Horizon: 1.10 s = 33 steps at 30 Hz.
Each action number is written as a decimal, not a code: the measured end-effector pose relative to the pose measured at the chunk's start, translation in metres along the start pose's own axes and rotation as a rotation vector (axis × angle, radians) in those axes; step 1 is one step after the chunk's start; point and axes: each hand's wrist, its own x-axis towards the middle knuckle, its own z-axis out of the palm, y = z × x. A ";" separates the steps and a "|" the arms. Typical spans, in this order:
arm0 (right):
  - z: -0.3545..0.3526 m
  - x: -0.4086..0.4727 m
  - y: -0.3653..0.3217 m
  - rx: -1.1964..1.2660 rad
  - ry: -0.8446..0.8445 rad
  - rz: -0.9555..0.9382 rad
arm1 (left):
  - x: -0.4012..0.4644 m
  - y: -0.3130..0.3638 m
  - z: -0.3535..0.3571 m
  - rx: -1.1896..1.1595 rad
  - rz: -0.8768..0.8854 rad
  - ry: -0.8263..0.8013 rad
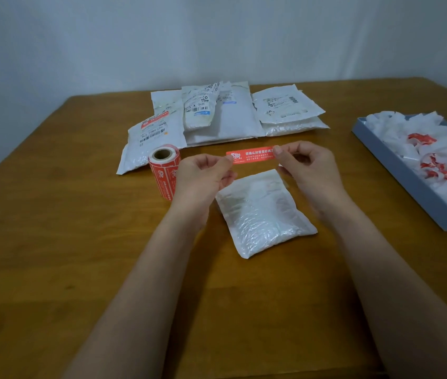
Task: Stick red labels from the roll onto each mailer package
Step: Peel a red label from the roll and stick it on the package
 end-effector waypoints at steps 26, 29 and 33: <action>0.012 0.004 0.021 -0.579 -0.128 0.031 | 0.011 -0.029 0.011 0.633 -0.034 0.048; 0.012 0.004 0.021 -0.605 -0.132 0.010 | 0.013 -0.031 0.013 0.671 -0.035 0.040; 0.012 0.004 0.021 -0.644 -0.126 -0.012 | 0.013 -0.032 0.015 0.695 -0.041 0.034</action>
